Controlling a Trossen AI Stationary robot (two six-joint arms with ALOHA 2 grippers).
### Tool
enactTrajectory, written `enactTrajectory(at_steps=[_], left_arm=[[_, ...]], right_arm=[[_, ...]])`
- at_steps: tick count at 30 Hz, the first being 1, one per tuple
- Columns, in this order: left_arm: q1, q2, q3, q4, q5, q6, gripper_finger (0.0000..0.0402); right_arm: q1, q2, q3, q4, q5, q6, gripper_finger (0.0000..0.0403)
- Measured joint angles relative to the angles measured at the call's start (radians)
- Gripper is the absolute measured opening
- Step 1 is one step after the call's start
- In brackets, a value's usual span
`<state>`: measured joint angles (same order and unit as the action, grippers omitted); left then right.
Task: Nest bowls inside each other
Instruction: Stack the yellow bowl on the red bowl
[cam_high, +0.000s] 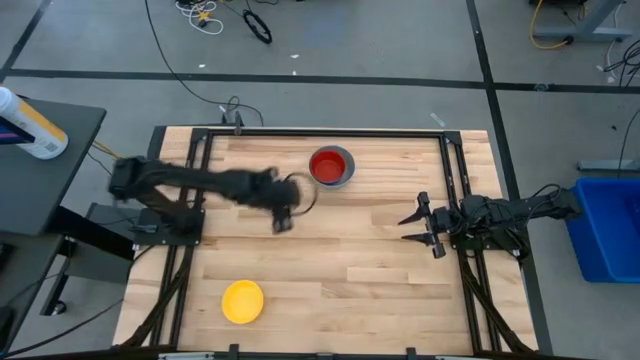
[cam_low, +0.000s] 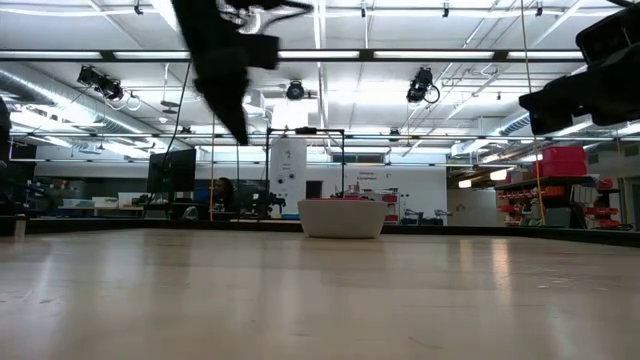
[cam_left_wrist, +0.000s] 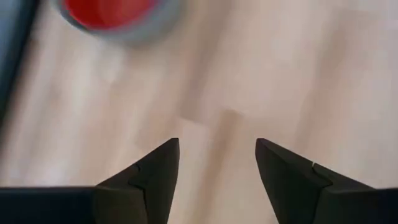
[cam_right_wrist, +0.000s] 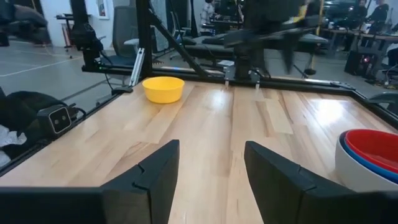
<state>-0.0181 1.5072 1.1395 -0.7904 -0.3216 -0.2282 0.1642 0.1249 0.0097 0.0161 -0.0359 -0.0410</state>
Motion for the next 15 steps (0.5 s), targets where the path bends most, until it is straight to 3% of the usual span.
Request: enactTrajectory(at_steps=[3,9,12,15], left_arm=[[-0.135,-0.137,-0.153,0.031,0.018,-0.154,0.0222],[-0.356,-0.362,-0.410,0.175,0.163,-0.367,0.0222],[-0.436,-0.443,-0.506,0.241,0.223,-0.483,0.0222],[-0.526,-0.494,-0.581,0.320,0.178,-0.575,0.0222]], right_arm=[[0.000,0.000,0.000,0.005,-0.029,0.001,0.0190],[0.000,0.000,0.000,0.031,-0.172,0.067,0.0195],[0.000,0.000,0.000,0.052,-0.306,0.085,0.0197],[0.000,-0.003,0.000,0.080,-0.521,-0.018,0.0196]])
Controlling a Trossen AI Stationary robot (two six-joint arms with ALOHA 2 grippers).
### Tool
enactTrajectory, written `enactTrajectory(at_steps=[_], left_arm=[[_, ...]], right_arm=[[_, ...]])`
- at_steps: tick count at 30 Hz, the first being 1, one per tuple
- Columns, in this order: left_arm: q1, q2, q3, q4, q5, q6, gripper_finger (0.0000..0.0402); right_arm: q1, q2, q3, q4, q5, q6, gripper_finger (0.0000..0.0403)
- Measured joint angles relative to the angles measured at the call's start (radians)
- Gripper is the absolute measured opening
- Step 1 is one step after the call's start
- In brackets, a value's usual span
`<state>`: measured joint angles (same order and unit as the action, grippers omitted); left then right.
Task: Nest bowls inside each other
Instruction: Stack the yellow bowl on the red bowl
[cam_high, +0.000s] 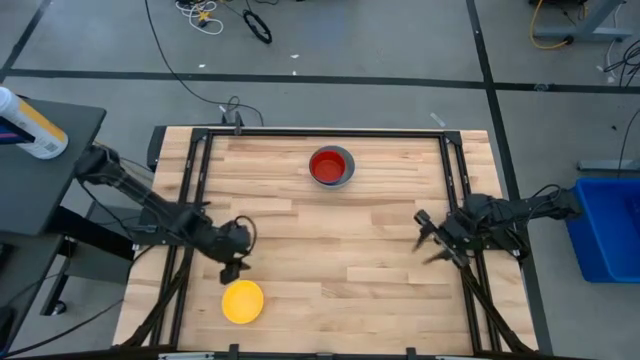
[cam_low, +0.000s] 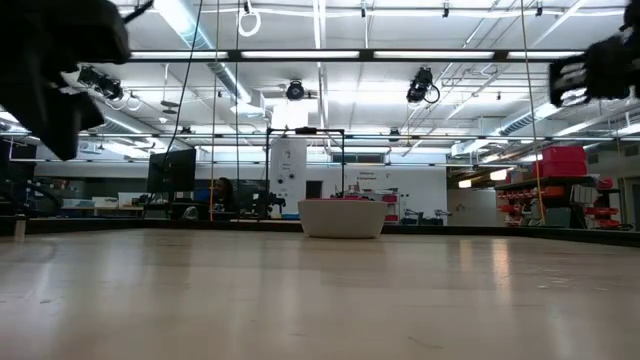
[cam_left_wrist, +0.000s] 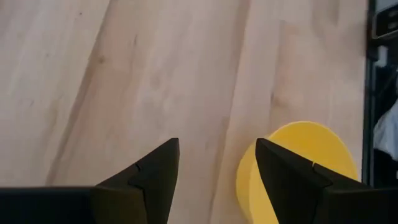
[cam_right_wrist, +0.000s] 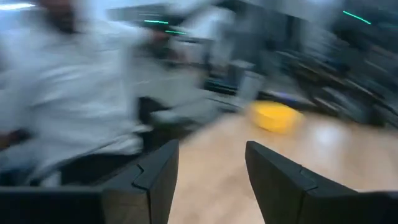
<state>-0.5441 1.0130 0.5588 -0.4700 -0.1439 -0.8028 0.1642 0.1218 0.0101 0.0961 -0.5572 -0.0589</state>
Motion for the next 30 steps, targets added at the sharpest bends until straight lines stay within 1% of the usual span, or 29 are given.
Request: enactTrajectory(at_steps=[2,3,4,7,9,12,15,17,20,23,25,27,30], left_arm=[[-0.063,-0.017,-0.035,0.050,-0.057,-0.037,0.0222],[-0.094,-0.020,-0.046,0.066,-0.089,-0.057,0.0222],[-0.123,-0.020,-0.052,0.074,-0.115,-0.074,0.0222],[-0.203,-0.020,-0.054,0.083,-0.180,-0.118,0.0222],[-0.249,-0.019,-0.054,0.093,-0.223,-0.147,0.0222],[-0.303,-0.019,-0.053,0.107,-0.280,-0.176,0.0222],[-0.330,-0.019,-0.053,0.124,-0.319,-0.181,0.0222],[-0.337,-0.019,-0.053,0.128,-0.333,-0.182,0.0222],[-0.340,-0.019,-0.053,0.128,-0.334,-0.181,0.0222],[-0.340,-0.019,-0.053,0.125,-0.325,-0.181,0.0222],[-0.340,-0.019,-0.053,0.120,-0.300,-0.184,0.0222],[-0.340,-0.019,-0.053,0.114,-0.263,-0.203,0.0222],[-0.340,-0.019,-0.053,0.107,-0.219,-0.244,0.0222]], right_arm=[[0.000,-0.020,0.000,0.045,-0.149,-0.065,0.0194],[-0.002,-0.038,0.000,0.059,-0.201,-0.073,0.0193],[-0.004,-0.059,0.000,0.062,-0.228,-0.071,0.0192],[-0.024,-0.122,0.001,-0.004,-0.215,-0.045,0.0189],[-0.047,-0.119,0.004,-0.024,-0.172,-0.026,0.0188],[-0.090,-0.120,0.006,-0.040,-0.067,-0.004,0.0190],[-0.141,-0.119,0.007,-0.042,0.018,-0.011,0.0194],[-0.174,-0.117,0.007,-0.044,0.101,-0.005,0.0195],[-0.219,-0.104,0.007,-0.052,0.219,-0.008,0.0197],[-0.251,-0.077,0.007,-0.061,0.286,-0.032,0.0195],[-0.263,-0.054,0.007,-0.070,0.342,-0.023,0.0193],[-0.269,-0.031,0.007,-0.073,0.369,-0.001,0.0191],[-0.269,-0.004,0.007,-0.073,0.373,0.022,0.0190]])
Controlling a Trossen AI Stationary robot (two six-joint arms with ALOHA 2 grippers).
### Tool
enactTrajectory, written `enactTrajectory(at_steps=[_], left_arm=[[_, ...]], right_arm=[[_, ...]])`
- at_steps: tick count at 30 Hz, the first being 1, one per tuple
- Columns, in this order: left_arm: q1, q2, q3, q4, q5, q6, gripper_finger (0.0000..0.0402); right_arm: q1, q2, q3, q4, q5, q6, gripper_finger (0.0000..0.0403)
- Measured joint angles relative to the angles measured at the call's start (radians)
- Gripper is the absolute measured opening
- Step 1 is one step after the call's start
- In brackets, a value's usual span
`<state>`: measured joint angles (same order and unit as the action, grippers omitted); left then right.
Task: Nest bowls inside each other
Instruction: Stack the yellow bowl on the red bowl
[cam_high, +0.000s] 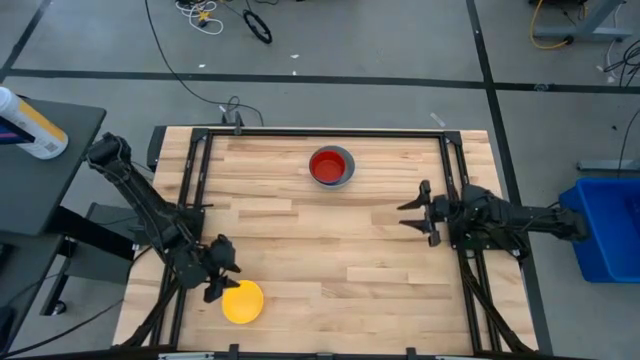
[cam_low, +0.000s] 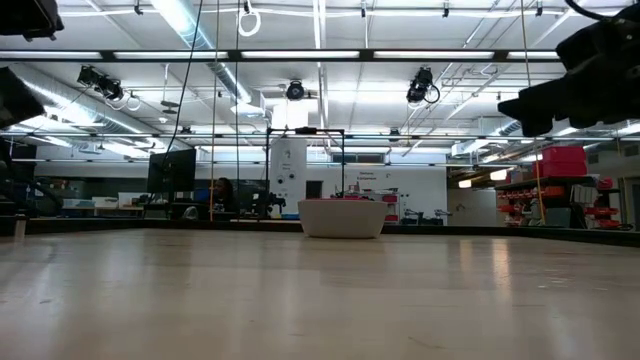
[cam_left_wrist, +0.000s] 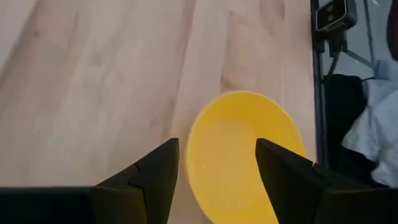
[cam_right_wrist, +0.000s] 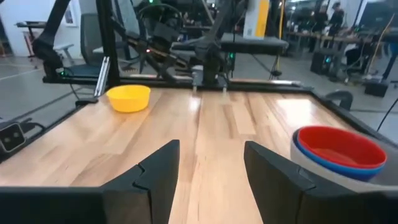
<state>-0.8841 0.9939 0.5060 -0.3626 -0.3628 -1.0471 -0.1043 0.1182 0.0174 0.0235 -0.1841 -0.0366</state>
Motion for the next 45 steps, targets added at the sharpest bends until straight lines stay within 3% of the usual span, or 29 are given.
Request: enactTrajectory(at_steps=[23,28,34,40,45], left_arm=[[0.000,0.266,0.002,0.077,0.062,-0.120,0.0218],[0.001,0.269,0.002,0.075,0.046,-0.123,0.0166],[0.006,0.269,0.002,0.062,-0.016,-0.116,0.0020],[0.102,0.268,0.002,0.088,-0.106,-0.009,0.0007],[0.309,0.268,0.002,0.269,-0.191,0.329,0.0006]], right_arm=[[0.000,0.033,0.000,0.001,-0.003,0.006,0.0193],[0.000,0.033,0.000,0.002,-0.003,0.006,0.0197],[0.000,0.033,0.000,0.001,-0.003,0.006,0.0192],[0.000,0.033,0.000,0.002,-0.018,0.012,0.0191],[0.000,0.033,0.000,0.003,-0.028,0.045,0.0195]])
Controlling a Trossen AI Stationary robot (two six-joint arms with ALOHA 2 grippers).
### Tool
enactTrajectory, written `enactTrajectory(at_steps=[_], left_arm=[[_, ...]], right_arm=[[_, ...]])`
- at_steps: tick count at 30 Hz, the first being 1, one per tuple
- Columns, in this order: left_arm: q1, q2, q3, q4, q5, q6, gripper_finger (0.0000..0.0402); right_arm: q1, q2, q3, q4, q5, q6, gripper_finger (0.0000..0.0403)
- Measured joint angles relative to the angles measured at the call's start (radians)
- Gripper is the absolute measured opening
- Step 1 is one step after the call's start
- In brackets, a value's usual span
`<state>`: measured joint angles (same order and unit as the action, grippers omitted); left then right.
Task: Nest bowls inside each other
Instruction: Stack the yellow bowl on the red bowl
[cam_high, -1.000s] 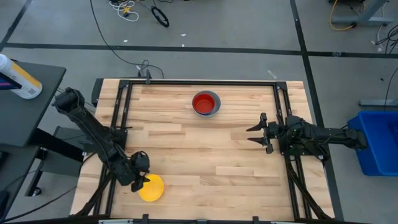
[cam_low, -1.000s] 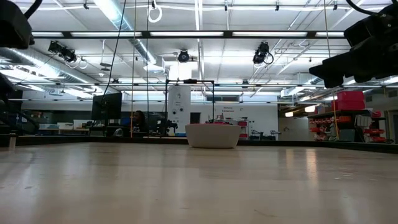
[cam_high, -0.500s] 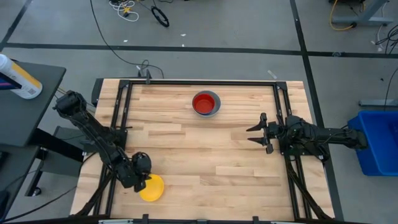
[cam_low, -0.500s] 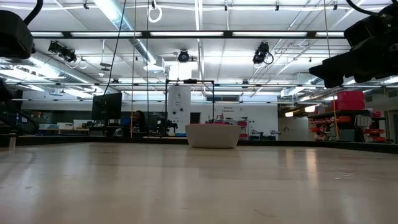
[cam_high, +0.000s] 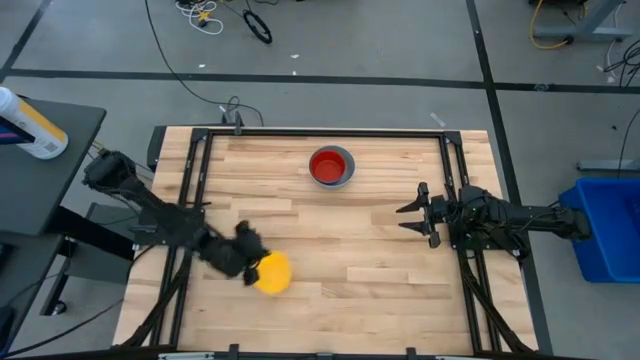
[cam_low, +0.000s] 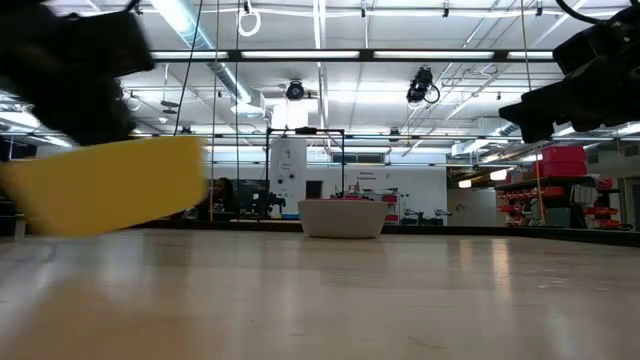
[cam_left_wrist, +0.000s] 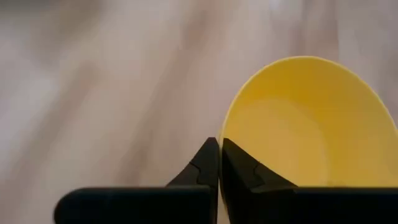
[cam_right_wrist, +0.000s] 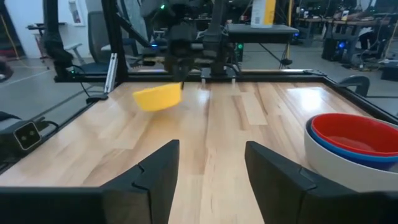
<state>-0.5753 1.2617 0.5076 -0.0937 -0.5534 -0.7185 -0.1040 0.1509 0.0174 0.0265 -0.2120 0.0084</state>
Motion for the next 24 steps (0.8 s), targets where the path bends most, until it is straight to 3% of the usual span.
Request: enactTrajectory(at_steps=[4,7,10,14,17,24], left_arm=[[0.228,0.000,0.000,0.257,0.011,0.354,0.0006],[0.427,0.000,0.000,0.468,0.162,0.563,0.0006],[0.627,0.000,0.000,0.624,0.341,0.662,0.0005],[0.866,0.000,0.049,0.626,0.537,0.680,0.0005],[0.987,0.024,0.105,0.593,0.634,0.697,0.0005],[1.100,0.265,0.339,0.491,0.749,0.722,0.0005]], right_arm=[[0.000,0.000,0.000,0.000,0.000,0.002,0.0197],[0.000,0.000,0.000,0.000,0.000,0.002,0.0194],[0.000,0.000,0.000,0.000,0.000,0.002,0.0192],[0.000,0.000,0.000,0.000,0.001,0.003,0.0190],[0.000,0.000,0.000,0.000,0.002,0.002,0.0193],[0.000,0.000,0.000,0.000,0.002,-0.036,0.0197]])
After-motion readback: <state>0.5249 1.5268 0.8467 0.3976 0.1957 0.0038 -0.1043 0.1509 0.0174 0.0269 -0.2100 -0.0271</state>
